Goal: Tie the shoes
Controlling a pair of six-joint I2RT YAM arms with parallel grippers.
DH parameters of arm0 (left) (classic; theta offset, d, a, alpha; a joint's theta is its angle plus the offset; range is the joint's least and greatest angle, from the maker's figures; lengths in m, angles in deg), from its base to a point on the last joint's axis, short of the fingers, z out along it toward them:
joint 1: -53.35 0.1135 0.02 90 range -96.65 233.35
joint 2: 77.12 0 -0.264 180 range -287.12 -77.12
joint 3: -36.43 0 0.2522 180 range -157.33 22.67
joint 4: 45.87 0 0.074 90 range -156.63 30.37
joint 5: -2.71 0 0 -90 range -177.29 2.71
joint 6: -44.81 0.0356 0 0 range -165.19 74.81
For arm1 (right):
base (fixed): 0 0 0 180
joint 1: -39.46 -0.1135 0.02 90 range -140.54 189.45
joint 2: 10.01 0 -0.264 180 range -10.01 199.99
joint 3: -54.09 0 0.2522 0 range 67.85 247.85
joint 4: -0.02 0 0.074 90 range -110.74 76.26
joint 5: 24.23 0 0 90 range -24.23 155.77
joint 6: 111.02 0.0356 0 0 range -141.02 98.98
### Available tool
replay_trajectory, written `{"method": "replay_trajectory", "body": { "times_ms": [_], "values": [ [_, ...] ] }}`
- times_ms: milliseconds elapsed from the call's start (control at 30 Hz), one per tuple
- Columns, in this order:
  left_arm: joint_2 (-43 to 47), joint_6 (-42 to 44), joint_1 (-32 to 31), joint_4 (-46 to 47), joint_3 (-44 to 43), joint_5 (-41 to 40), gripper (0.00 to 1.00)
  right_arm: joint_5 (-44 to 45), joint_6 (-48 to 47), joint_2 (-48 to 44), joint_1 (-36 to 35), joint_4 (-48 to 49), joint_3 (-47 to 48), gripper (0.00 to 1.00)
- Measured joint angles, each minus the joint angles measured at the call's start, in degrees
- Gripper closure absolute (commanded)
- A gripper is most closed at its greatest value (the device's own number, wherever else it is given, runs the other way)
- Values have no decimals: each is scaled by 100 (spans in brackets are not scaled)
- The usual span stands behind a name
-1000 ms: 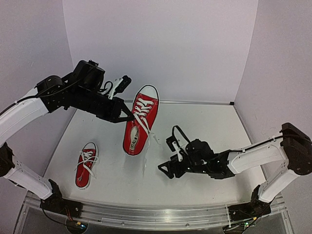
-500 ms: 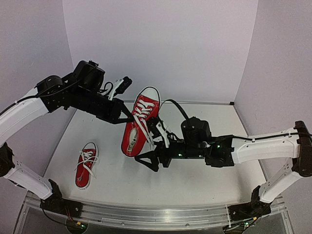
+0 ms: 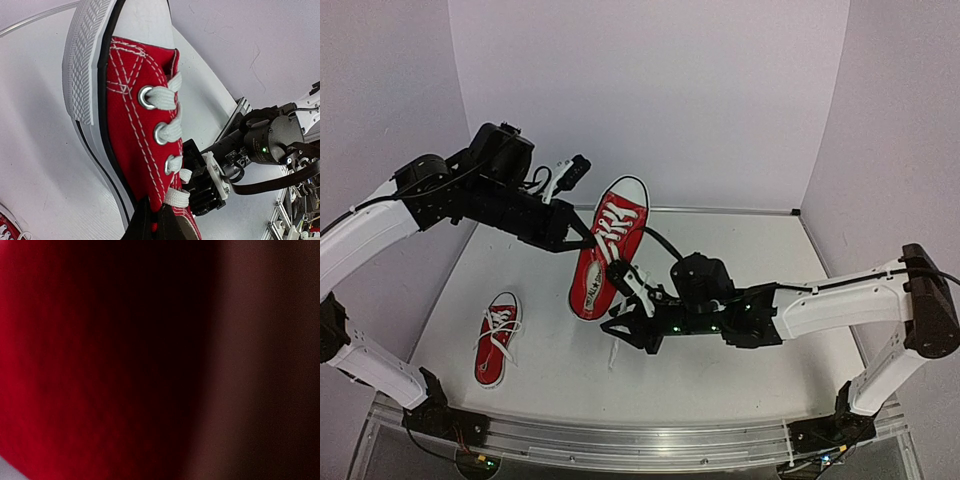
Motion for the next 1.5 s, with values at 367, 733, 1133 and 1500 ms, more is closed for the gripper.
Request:
{"method": "replay_trajectory", "body": {
  "times_ms": [367,733,1133,1500],
  "values": [
    [0,-53,103,47,0,-7,100,266,234,0,-2,424,-680,100],
    [48,-419,214,1038,986,-3,100,366,907,-1356,0,100,-1195,100],
    [-516,-1745,221,3393,3392,103,100,615,1298,-1403,0,-872,-879,100],
    [-1508,-2584,208,5273,3996,650,100,753,1618,-903,0,-1231,-683,100]
  ]
}}
